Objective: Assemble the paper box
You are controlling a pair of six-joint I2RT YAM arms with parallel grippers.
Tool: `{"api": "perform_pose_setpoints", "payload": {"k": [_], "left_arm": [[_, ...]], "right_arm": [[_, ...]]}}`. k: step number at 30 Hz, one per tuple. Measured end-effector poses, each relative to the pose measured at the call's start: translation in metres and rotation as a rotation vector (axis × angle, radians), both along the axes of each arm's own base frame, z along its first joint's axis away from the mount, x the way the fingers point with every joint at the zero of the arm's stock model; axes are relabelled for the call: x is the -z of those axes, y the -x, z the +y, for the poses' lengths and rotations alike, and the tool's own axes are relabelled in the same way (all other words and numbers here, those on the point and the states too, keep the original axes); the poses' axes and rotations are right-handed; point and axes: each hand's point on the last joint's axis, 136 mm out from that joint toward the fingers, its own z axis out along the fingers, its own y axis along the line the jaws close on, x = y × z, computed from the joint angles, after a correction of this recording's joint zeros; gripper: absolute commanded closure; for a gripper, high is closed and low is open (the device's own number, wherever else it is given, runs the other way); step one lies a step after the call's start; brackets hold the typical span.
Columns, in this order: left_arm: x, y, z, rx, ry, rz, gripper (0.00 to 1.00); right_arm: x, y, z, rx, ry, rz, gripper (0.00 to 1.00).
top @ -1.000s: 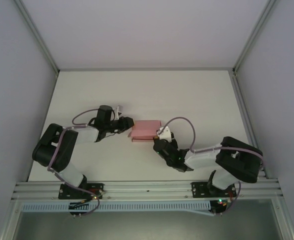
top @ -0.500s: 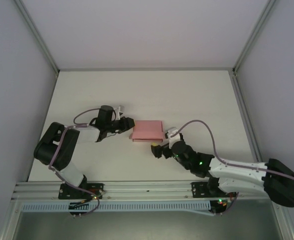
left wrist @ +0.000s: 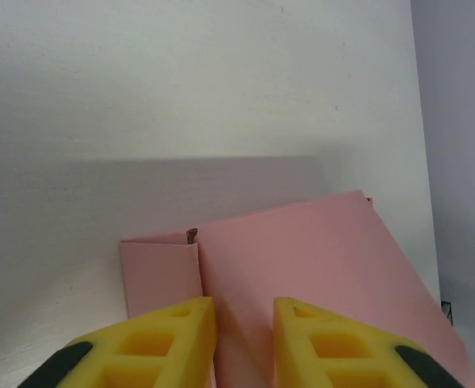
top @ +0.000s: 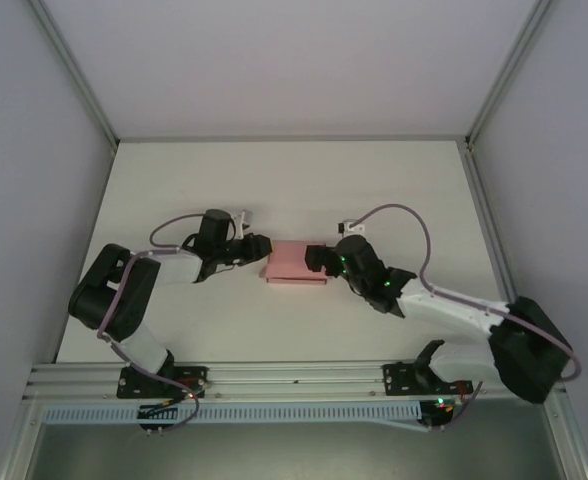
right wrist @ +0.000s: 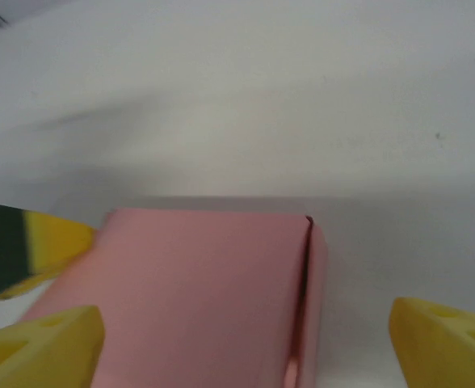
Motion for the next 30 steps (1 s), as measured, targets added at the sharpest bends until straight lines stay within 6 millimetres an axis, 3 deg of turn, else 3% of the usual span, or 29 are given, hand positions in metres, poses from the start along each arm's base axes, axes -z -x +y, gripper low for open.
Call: {"api": "perform_pose_setpoints", "payload": {"k": [5, 7, 18, 22, 26, 30], "left_arm": [[-0.001, 0.001, -0.001, 0.012, -0.023, -0.014, 0.69], [-0.001, 0.0, -0.001, 0.011, -0.039, -0.021, 0.67], [-0.004, 0.005, 0.006, 0.03, -0.116, -0.06, 0.57], [0.022, 0.02, 0.026, 0.006, -0.229, 0.015, 0.52], [0.021, 0.024, 0.038, -0.012, -0.29, 0.009, 0.47], [0.021, 0.031, 0.034, 0.018, -0.283, 0.007, 0.49]], "right_arm": [[0.062, 0.002, -0.003, 0.02, 0.034, 0.197, 0.48], [0.061, -0.002, 0.005, 0.017, -0.009, 0.202, 0.55], [0.06, -0.001, 0.012, 0.027, -0.091, 0.226, 0.55], [0.059, 0.0, 0.012, 0.032, -0.096, 0.235, 0.55], [0.059, 0.002, 0.012, 0.029, -0.102, 0.241, 0.55], [0.06, 0.004, 0.013, 0.021, -0.104, 0.249, 0.55]]}}
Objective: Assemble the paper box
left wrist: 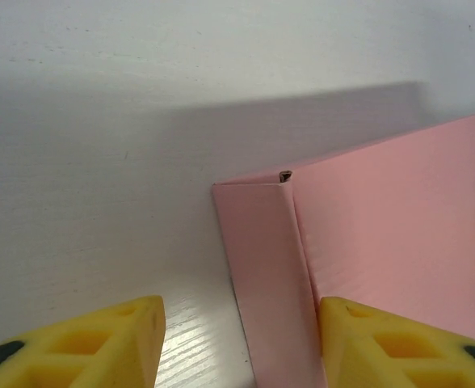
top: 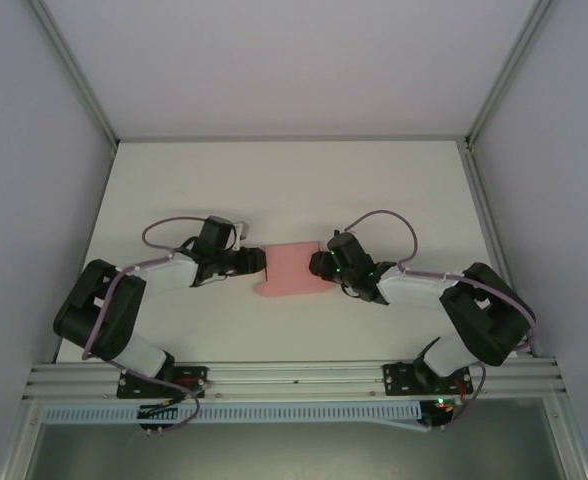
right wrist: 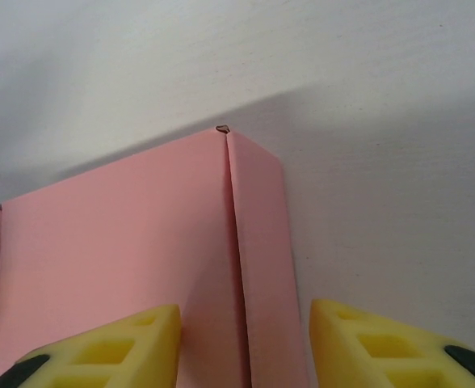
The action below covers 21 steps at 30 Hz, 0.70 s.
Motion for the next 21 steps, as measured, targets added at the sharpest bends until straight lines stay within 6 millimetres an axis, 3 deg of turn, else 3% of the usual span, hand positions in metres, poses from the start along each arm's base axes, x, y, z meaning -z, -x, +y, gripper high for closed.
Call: {"api": "perform_pose_setpoints", "payload": {"k": [2, 5, 7, 8, 10, 11, 12, 15, 18, 21], "left_arm": [[0.001, 0.001, -0.005, 0.018, 0.021, 0.006, 0.5], [0.0, 0.0, -0.016, 0.048, 0.08, 0.009, 0.63], [-0.003, -0.002, -0.024, 0.066, 0.128, 0.005, 0.77], [-0.004, -0.002, -0.028, 0.075, 0.149, 0.004, 0.8], [-0.007, -0.002, -0.035, 0.095, 0.188, 0.005, 0.85], [-0.007, -0.001, -0.037, 0.102, 0.205, 0.007, 0.88], [-0.008, -0.001, -0.038, 0.107, 0.224, 0.01, 0.89], [-0.008, 0.0, -0.036, 0.105, 0.274, 0.016, 0.91], [-0.002, 0.002, -0.03, 0.084, 0.311, 0.048, 0.91], [-0.002, 0.003, -0.029, 0.083, 0.339, 0.061, 0.9]], "right_arm": [[0.0, 0.0, 0.0, 0.0, 0.001, 0.001, 0.55], [0.001, -0.001, -0.002, 0.007, 0.006, 0.002, 0.54], [0.0, -0.002, -0.005, 0.016, 0.01, -0.002, 0.46], [0.0, -0.003, -0.006, 0.019, 0.011, -0.004, 0.43], [-0.002, -0.001, -0.007, 0.016, 0.014, -0.005, 0.27], [-0.004, 0.0, -0.008, 0.015, 0.016, -0.006, 0.26], [-0.007, 0.001, -0.01, 0.018, 0.018, -0.008, 0.23], [-0.023, 0.002, -0.015, 0.031, -0.005, -0.029, 0.0], [-0.044, 0.0, -0.021, 0.05, -0.07, -0.058, 0.0], [-0.05, 0.004, -0.026, 0.063, -0.129, -0.038, 0.0]]}}
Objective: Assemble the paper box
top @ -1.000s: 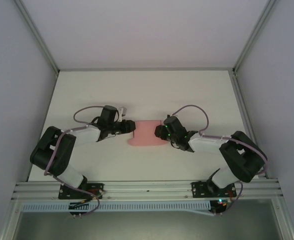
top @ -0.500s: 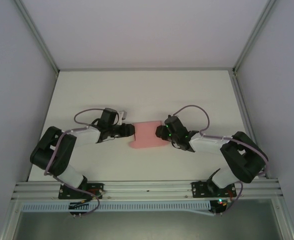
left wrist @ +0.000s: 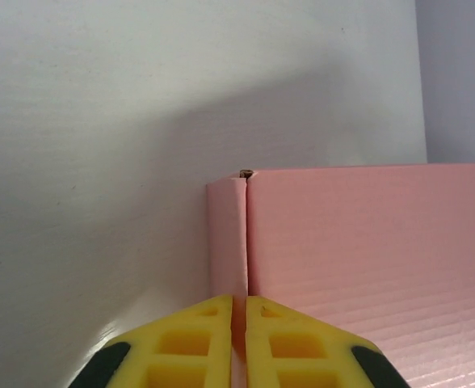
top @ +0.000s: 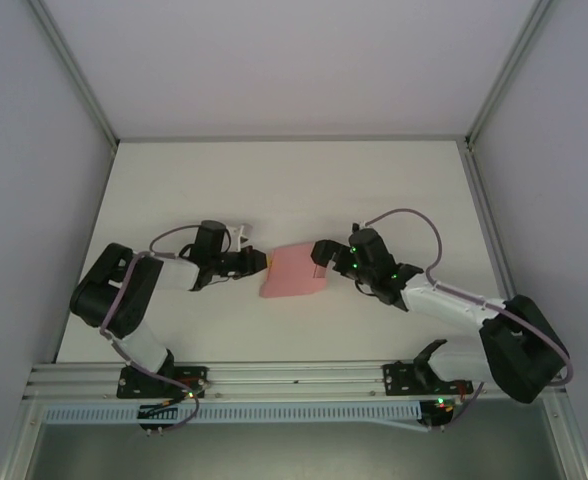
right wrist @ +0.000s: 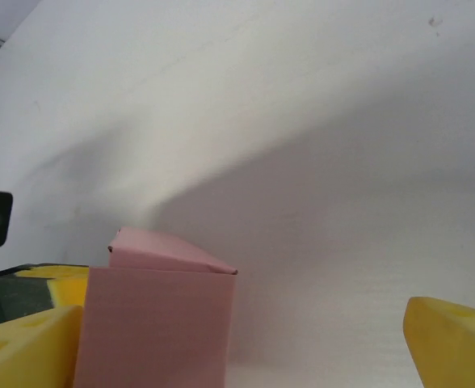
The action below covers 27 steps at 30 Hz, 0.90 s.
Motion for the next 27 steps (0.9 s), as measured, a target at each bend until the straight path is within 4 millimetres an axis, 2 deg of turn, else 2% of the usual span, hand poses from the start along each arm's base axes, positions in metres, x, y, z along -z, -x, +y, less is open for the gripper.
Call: {"api": "perform_pose_setpoints", "payload": {"k": [3, 6, 9, 12, 13, 14, 18, 20, 21, 24, 27], "left_arm": [[0.0, 0.001, 0.0, 0.003, 0.003, 0.0, 0.9], [-0.001, 0.001, 0.0, 0.004, -0.001, -0.002, 0.9], [-0.001, 0.003, 0.001, 0.004, -0.007, 0.004, 0.9], [0.0, 0.003, 0.002, 0.003, -0.011, 0.009, 0.88], [0.001, 0.003, 0.002, 0.001, -0.012, 0.01, 0.81], [0.001, 0.003, 0.002, -0.001, -0.015, 0.009, 0.72], [0.002, 0.004, 0.003, -0.002, -0.019, 0.014, 0.37], [-0.002, 0.002, 0.008, -0.019, -0.056, -0.02, 0.15], [-0.01, 0.002, 0.01, -0.021, -0.07, -0.056, 0.01], [-0.054, -0.002, 0.005, -0.01, -0.117, -0.269, 0.0], [-0.111, 0.003, -0.011, 0.039, -0.163, -0.551, 0.0]], "right_arm": [[0.007, 0.008, 0.001, -0.016, -0.035, 0.041, 0.03], [0.012, 0.014, 0.011, -0.057, -0.083, 0.076, 0.12], [0.013, 0.016, 0.029, -0.109, -0.161, 0.112, 0.22], [0.009, 0.016, 0.047, -0.153, -0.259, 0.132, 0.42], [0.006, 0.015, 0.052, -0.163, -0.292, 0.135, 0.51], [0.002, 0.015, 0.056, -0.171, -0.318, 0.134, 0.55], [-0.003, 0.013, 0.058, -0.164, -0.353, 0.136, 0.61], [0.0, 0.014, 0.053, -0.144, -0.335, 0.152, 0.61], [-0.001, 0.015, 0.051, -0.138, -0.326, 0.156, 0.61], [-0.009, 0.017, 0.042, -0.105, -0.321, 0.158, 0.63], [-0.015, 0.014, 0.033, -0.056, -0.329, 0.174, 0.64]]}}
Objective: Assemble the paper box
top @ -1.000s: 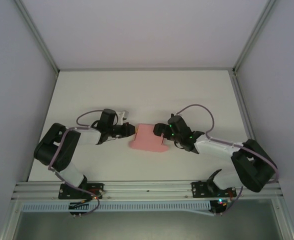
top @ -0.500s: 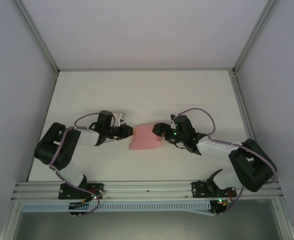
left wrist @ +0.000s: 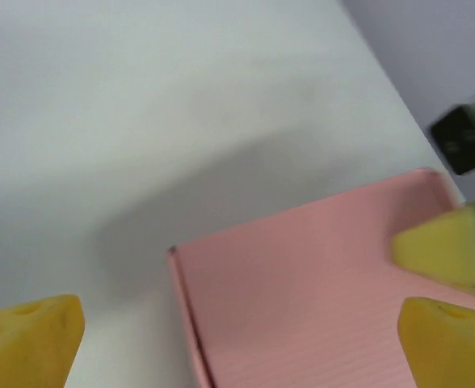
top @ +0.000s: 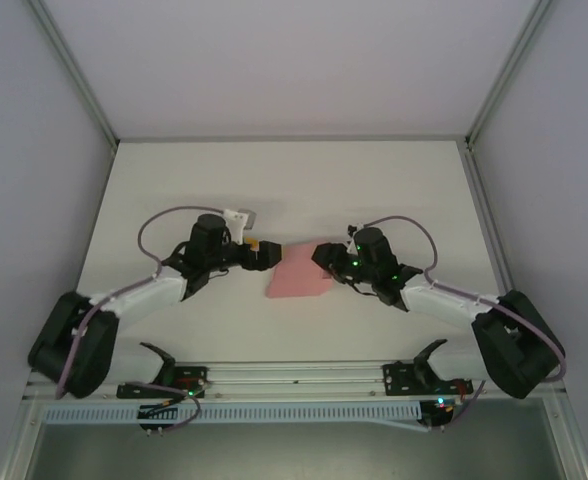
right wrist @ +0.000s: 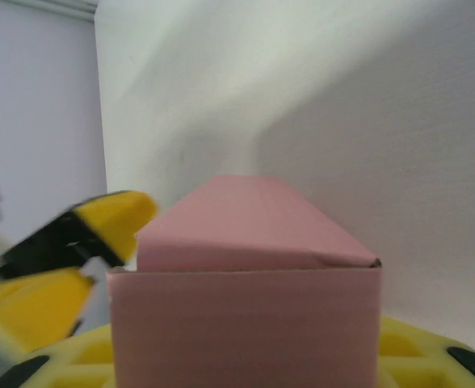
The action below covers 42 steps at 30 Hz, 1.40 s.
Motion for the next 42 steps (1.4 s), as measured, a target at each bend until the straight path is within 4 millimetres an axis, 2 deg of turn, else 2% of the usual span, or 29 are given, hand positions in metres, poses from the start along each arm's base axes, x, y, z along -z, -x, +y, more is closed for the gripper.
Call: {"api": "perform_pose_setpoints", "payload": {"k": [2, 4, 6, 11, 13, 23, 25, 28, 30, 31, 34, 35, 38, 39, 42], "left_arm": [[-0.03, 0.01, -0.012, 0.054, -0.035, -0.168, 0.0], [-0.043, 0.022, -0.02, 0.112, -0.083, -0.288, 0.0], [-0.042, 0.033, -0.027, 0.174, -0.149, -0.362, 0.0], [-0.018, 0.072, -0.048, 0.368, -0.351, -0.499, 0.0], [-0.012, 0.081, -0.055, 0.419, -0.411, -0.545, 0.0], [0.014, 0.066, -0.059, 0.406, -0.709, -0.699, 0.0], [0.017, 0.062, -0.058, 0.399, -0.745, -0.71, 0.04], [0.021, 0.055, -0.058, 0.386, -0.784, -0.719, 0.15], [0.024, 0.053, -0.058, 0.384, -0.804, -0.723, 0.27], [0.025, 0.052, -0.058, 0.385, -0.812, -0.726, 0.29], [0.023, 0.051, -0.058, 0.38, -0.815, -0.734, 0.49], [0.023, 0.051, -0.058, 0.381, -0.816, -0.736, 0.52], [0.023, 0.051, -0.057, 0.391, -0.831, -0.748, 0.57], [0.023, 0.051, -0.057, 0.396, -0.837, -0.752, 0.57], [0.024, 0.052, -0.056, 0.406, -0.835, -0.746, 0.58]], "right_arm": [[-0.002, -0.004, -0.009, 0.041, -0.004, 0.033, 0.67], [-0.003, -0.009, -0.018, 0.078, -0.011, 0.076, 0.67], [-0.004, -0.013, -0.026, 0.106, -0.02, 0.121, 0.67], [-0.011, -0.022, -0.044, 0.159, -0.083, 0.23, 0.7], [-0.015, -0.023, -0.047, 0.162, -0.116, 0.266, 0.71], [-0.02, -0.013, -0.032, 0.076, -0.229, 0.427, 0.71], [-0.02, -0.009, -0.03, 0.062, -0.247, 0.455, 0.7], [-0.024, -0.007, -0.025, 0.037, -0.282, 0.479, 0.69], [-0.026, -0.006, -0.023, 0.023, -0.294, 0.485, 0.69], [-0.025, -0.006, -0.022, 0.019, -0.296, 0.489, 0.68], [-0.022, -0.004, -0.022, 0.016, -0.301, 0.511, 0.67], [-0.021, -0.005, -0.022, 0.019, -0.303, 0.516, 0.66], [-0.02, -0.004, -0.022, 0.023, -0.308, 0.533, 0.53], [-0.019, -0.004, -0.022, 0.024, -0.306, 0.535, 0.36], [-0.016, -0.003, -0.026, 0.024, -0.27, 0.509, 0.29]]}}
